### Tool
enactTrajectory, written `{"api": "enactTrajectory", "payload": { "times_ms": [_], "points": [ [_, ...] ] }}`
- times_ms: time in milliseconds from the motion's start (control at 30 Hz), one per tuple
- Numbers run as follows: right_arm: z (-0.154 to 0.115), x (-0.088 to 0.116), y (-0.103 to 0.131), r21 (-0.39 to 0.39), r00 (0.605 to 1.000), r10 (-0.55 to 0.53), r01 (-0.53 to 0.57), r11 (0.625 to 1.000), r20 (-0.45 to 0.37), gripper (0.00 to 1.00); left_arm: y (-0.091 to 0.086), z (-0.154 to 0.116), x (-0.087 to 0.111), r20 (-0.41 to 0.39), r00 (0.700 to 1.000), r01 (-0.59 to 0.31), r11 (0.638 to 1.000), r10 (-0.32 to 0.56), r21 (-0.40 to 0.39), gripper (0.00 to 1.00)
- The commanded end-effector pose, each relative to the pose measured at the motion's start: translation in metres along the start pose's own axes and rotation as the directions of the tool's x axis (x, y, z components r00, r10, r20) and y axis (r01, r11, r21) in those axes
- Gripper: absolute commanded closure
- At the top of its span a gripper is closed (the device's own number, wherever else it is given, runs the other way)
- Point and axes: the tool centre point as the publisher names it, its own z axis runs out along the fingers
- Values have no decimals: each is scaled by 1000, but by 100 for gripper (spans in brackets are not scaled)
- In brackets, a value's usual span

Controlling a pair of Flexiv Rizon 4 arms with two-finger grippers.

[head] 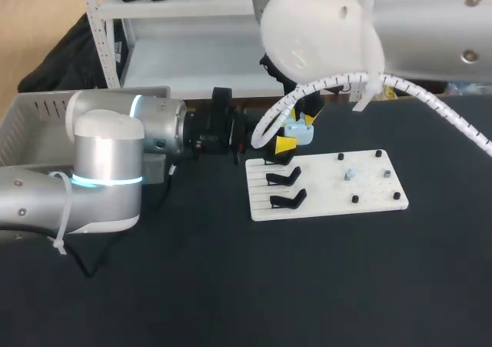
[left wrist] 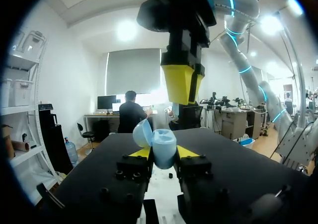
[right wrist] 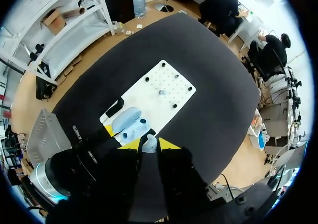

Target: Pick up each earbud case from the left stands, insert the matching earbuds, close the lid, and place the case in the box.

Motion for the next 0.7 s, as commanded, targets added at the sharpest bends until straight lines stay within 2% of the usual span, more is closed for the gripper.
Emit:
{"api": "enactTrajectory", "payload": {
  "times_ms": [33, 700],
  "points": [
    [3, -2, 9, 17, 1000, 3, -3, 1000, -2, 100, 0, 0, 1, 3, 1000, -1, 1000, 1, 0, 100],
    [15, -8, 11, 60, 999, 29, -27, 998, -34, 100, 0, 0, 1, 3, 1000, -1, 1000, 1, 0, 100]
  ]
}}
